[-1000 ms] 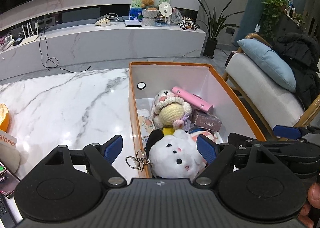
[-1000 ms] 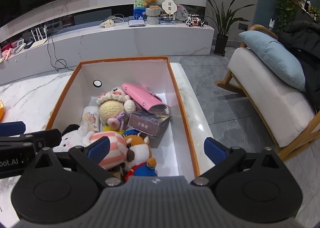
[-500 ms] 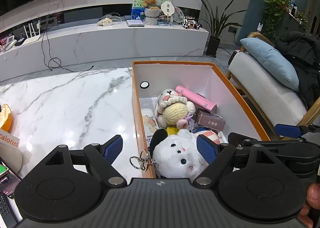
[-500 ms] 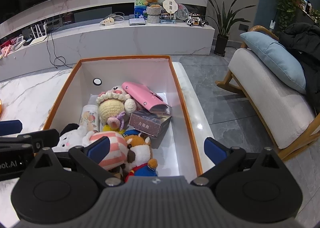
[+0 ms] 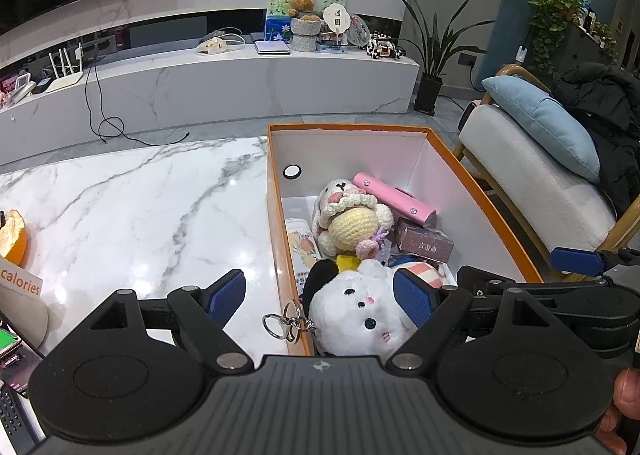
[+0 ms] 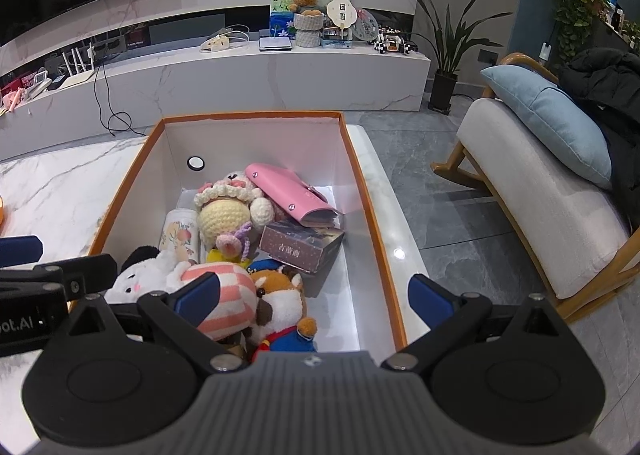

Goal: Organize objects

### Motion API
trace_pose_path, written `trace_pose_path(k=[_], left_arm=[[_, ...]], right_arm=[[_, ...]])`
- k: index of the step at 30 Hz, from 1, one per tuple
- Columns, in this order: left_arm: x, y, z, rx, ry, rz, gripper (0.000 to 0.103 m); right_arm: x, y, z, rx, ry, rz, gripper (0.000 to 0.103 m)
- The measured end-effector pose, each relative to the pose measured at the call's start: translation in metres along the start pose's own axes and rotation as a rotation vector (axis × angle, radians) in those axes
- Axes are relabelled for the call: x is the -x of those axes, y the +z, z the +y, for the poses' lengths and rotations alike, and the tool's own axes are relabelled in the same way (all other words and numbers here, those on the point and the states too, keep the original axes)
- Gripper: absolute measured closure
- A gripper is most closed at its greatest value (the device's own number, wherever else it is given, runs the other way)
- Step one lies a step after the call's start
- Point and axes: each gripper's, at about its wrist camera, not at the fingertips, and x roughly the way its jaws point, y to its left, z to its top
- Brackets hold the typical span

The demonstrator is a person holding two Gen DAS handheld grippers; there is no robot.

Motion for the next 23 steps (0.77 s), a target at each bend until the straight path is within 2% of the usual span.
trace_pose_path(k=[23], left_arm=[[0.0006, -0.0002, -0.0003, -0.015, 0.001, -0.009, 0.007]], right_arm=[[0.0007, 0.0008, -0.0020, 0.005, -0.001, -0.001, 0.003]])
